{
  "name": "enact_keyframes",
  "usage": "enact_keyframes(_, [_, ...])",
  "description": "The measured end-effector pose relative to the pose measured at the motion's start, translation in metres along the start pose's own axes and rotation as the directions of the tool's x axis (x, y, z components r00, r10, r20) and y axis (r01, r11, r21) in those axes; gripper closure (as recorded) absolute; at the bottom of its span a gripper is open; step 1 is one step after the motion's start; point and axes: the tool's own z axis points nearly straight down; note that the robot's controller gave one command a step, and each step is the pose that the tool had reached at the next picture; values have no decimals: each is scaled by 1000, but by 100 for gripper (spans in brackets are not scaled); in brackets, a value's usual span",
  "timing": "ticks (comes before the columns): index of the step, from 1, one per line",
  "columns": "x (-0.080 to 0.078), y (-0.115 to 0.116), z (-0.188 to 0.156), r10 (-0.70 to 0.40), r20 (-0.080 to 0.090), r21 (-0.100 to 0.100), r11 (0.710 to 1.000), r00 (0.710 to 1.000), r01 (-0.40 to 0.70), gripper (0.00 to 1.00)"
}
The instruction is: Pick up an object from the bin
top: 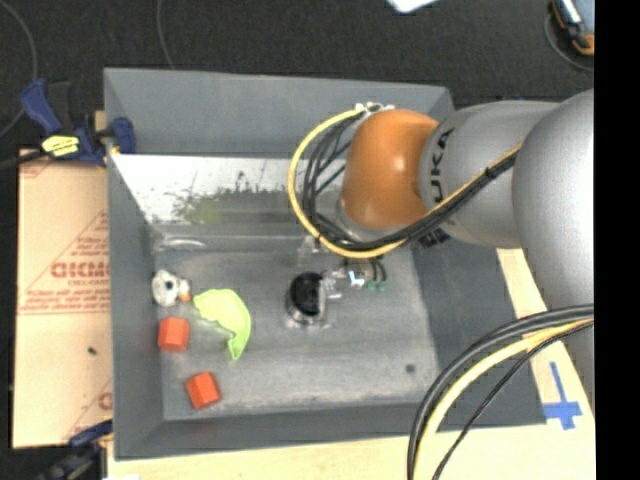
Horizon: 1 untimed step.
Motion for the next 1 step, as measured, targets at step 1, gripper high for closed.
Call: enact_keyframes(1, [-5,2,26,-288,7,2,958,958,288,0])
